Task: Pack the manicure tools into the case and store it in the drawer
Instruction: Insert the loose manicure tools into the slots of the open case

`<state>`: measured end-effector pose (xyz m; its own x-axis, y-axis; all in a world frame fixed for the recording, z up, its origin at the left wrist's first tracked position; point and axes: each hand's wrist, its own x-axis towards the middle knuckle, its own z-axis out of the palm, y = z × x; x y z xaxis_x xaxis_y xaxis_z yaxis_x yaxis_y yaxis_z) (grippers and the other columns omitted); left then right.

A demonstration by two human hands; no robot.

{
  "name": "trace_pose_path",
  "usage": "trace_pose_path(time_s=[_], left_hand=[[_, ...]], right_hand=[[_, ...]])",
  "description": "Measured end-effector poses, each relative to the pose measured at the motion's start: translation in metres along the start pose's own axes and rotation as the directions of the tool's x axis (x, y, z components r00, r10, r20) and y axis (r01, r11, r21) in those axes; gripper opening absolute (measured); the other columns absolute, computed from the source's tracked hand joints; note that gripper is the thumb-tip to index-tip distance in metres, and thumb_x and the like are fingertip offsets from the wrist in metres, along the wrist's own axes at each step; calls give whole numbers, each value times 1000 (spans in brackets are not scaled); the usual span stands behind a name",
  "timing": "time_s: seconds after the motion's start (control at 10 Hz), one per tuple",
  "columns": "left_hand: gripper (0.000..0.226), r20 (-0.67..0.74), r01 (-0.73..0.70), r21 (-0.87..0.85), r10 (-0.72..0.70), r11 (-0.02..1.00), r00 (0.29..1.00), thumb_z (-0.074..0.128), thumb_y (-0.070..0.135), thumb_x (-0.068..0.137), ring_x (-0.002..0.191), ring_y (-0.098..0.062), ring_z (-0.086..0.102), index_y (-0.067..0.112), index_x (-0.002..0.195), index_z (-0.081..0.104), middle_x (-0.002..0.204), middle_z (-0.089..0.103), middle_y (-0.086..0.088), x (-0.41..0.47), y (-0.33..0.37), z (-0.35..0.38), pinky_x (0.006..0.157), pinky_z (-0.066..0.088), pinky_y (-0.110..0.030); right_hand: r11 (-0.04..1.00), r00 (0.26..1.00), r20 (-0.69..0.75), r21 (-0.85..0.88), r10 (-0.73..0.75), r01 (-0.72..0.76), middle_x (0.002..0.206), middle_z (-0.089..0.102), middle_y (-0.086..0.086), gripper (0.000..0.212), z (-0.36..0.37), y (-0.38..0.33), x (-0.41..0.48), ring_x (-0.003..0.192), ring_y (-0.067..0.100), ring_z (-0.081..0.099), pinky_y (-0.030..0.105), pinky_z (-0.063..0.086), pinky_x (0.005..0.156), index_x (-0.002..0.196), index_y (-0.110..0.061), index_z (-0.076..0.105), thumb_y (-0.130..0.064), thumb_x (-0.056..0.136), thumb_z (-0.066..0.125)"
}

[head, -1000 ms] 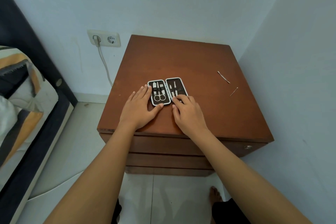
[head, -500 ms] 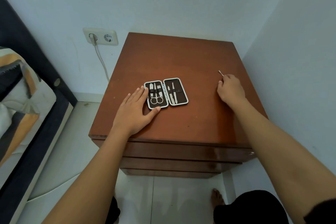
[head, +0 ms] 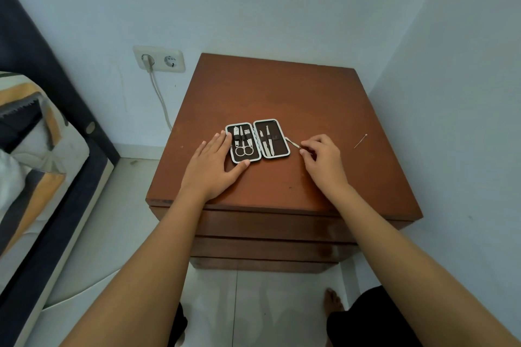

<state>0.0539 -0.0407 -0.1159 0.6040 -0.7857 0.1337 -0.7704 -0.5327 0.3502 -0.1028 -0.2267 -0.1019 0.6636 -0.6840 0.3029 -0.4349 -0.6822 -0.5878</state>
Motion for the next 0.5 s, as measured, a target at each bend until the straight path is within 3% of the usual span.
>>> trace_pose_path(time_s=[0.2,0.3,0.4,0.5], left_hand=[[77,-2,-2,3,2,1000,1000,34,63,89,145,-10,8,20,149,13,159,12,2,-1,0,0,118,5,-32],[77,-2,0,0,0,1000,1000,35,63,89,145,-10,8,20,149,13,158,13,2,0,0,0,118,4,-32],[77,0,2,2,-2,1000,1000,35,63,89,145,-10,8,20,149,13,159,13,2,0,1,-1,118,4,-32],[78,5,4,9,-4,1000,1000,34,63,89,146,-10,8,20,150,12,159,12,2,0,0,0,118,4,-32]], right_hand=[[972,973,45,57,226,-228,94,51,5,8,-14,1,7,83,17,53,28,44,79,83,-9,71,-17,80,70],[956,945,148,-28,293,-292,97,47,7,10,-16,-4,16,90,22,51,26,35,73,80,-7,70,-16,84,66],[944,925,190,-90,330,-318,106,48,14,15,-13,-7,21,100,30,53,28,34,72,81,-2,68,-13,87,61],[943,934,133,-53,331,-327,99,42,7,12,-11,-9,14,99,28,52,27,35,76,81,-4,63,-14,87,61]])
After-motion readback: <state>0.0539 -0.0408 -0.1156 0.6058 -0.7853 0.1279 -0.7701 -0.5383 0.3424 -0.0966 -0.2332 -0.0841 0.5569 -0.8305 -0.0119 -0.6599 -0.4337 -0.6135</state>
